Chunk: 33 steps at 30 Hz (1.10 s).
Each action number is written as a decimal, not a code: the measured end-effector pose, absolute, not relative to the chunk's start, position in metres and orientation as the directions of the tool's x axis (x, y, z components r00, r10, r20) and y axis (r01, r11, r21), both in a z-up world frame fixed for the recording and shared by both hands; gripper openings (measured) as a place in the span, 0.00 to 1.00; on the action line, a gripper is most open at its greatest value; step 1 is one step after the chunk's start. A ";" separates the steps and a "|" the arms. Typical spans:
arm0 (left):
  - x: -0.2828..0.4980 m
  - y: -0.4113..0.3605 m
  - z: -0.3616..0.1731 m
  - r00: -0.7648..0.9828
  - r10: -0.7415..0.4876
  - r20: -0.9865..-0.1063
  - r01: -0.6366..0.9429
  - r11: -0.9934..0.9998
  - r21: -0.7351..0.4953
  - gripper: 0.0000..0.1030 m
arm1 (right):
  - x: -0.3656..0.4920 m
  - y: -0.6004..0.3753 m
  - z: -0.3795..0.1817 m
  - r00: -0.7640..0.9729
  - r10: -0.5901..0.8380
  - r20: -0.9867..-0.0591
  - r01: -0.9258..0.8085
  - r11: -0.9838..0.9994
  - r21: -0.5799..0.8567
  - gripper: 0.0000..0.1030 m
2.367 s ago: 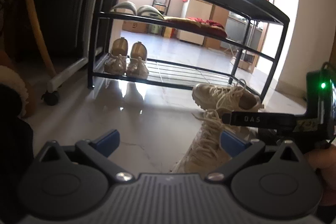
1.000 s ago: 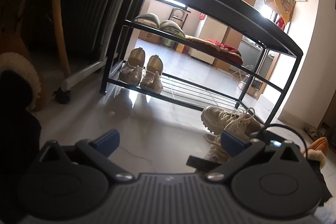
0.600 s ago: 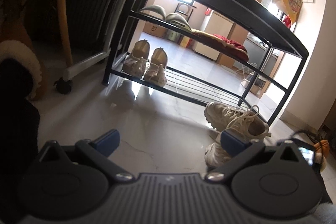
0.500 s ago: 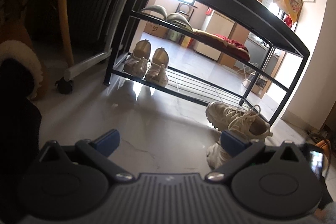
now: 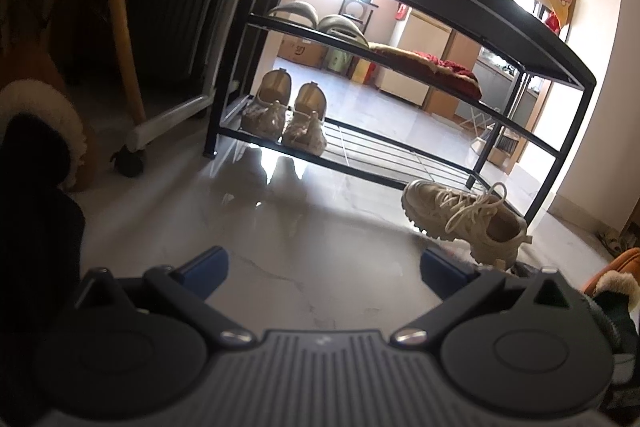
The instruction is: Organize scattered shoes
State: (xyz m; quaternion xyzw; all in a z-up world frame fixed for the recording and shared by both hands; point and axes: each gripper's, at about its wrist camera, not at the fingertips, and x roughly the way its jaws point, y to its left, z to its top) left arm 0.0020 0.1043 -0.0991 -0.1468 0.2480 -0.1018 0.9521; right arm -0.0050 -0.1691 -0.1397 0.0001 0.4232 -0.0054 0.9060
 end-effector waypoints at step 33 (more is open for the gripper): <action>0.006 0.104 -0.105 0.843 -0.262 -0.470 0.103 0.936 -0.337 1.00 | 0.013 -0.197 -0.141 0.641 0.047 -0.766 -0.138 0.989 -0.055 0.77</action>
